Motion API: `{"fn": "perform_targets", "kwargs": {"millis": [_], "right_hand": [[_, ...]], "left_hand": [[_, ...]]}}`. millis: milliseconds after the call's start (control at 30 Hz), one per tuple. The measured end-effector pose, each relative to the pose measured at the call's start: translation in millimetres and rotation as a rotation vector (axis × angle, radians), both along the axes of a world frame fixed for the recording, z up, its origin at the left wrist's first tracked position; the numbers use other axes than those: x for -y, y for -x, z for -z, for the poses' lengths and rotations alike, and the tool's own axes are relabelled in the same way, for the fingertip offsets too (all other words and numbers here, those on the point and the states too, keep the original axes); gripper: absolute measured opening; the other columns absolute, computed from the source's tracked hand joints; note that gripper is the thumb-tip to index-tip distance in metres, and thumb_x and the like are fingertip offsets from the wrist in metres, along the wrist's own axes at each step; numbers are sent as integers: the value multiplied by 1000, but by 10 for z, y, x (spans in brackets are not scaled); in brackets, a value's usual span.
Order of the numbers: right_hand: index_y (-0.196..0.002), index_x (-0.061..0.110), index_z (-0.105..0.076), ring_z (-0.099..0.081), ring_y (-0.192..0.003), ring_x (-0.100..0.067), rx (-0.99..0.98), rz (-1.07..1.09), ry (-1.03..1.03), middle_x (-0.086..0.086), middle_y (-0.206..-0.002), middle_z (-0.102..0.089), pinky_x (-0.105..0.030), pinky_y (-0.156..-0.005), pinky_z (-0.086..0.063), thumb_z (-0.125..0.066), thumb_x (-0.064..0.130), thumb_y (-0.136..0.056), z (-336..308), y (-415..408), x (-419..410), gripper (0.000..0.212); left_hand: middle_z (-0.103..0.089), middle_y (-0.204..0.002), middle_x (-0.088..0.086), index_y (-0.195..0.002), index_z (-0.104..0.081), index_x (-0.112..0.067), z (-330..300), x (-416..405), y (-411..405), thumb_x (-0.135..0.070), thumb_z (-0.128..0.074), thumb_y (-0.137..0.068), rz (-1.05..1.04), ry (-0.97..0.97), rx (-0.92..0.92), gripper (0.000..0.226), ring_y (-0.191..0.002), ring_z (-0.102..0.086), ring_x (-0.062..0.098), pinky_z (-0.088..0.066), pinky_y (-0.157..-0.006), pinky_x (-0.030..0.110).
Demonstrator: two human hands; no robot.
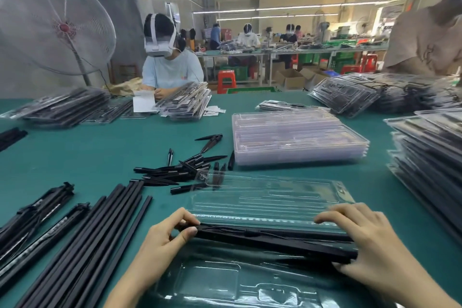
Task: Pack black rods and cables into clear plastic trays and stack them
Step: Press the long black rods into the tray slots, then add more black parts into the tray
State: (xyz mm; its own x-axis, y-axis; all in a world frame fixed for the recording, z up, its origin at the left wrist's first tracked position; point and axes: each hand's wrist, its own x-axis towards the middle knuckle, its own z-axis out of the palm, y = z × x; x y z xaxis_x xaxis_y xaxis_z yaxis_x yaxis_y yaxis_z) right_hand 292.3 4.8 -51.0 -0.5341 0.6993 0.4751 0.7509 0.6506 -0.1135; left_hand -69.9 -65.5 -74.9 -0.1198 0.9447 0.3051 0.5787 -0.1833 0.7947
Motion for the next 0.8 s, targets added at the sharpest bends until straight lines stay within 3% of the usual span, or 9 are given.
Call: {"fn": "perform_targets", "kwargs": {"millis": [167,300,400,467,567,700,800], "right_hand": [[-107,47,-51,-44,-101,-9,-20,90,-29,19,-104,-57,-35,-73,-37,-57,49,-44,-58,-205,-30,63],[-93,33,-67,-48,-98,-18,16,253,-88,8,-98,-62,-38,-75,-34,-79,42,-37,-22,-219,-67,57],[-88,40,-65,-54,-93,-14,111,298,63,20,-90,-57,-34,-75,-32,-88,38,-45,15,-266,-76,49],[-88,45,-62,-52,-92,-7,106,318,168,27,-89,-54,-31,-77,-30,-83,38,-60,15,-288,-82,35],[-78,33,-69,-61,-76,-15,-33,338,164,20,-78,-62,-32,-65,-39,-87,18,-62,45,-283,-67,28],[-89,31,-69,-64,-78,-18,-214,448,71,16,-84,-64,-29,-57,-43,-78,15,-73,49,-183,-57,25],[-108,27,-65,-60,-90,-23,-303,516,43,6,-106,-58,-31,-62,-43,-78,20,-74,29,-103,-161,37]], "left_hand": [[-63,-83,-17,-86,-61,-40,-43,22,-39,-36,-59,-80,6,-27,-20,8,-56,-48,-11,-35,-59,3],[-64,-82,-20,-87,-61,-42,-36,7,-61,-36,-60,-79,-22,-37,-30,10,-71,-55,-6,-36,-65,4],[-65,-84,-19,-87,-61,-44,-20,24,-14,-33,-62,-80,-41,-34,-68,13,-71,-56,-7,-37,-63,5],[-65,-88,-20,-89,-60,-44,15,38,4,-32,-67,-83,-33,-25,-116,16,-79,-58,-4,-41,-70,11],[-60,-96,-25,-95,-56,-47,36,46,-25,-46,-65,-84,-55,-18,-209,14,-90,-56,2,-42,-82,34],[-58,-101,-28,-97,-53,-50,20,59,-83,-52,-65,-78,-66,-14,-240,23,-92,-55,1,-42,-85,37],[-57,-102,-30,-96,-52,-49,21,72,-113,-57,-64,-74,-87,-25,-306,27,-95,-53,-2,-39,-84,29]]}}
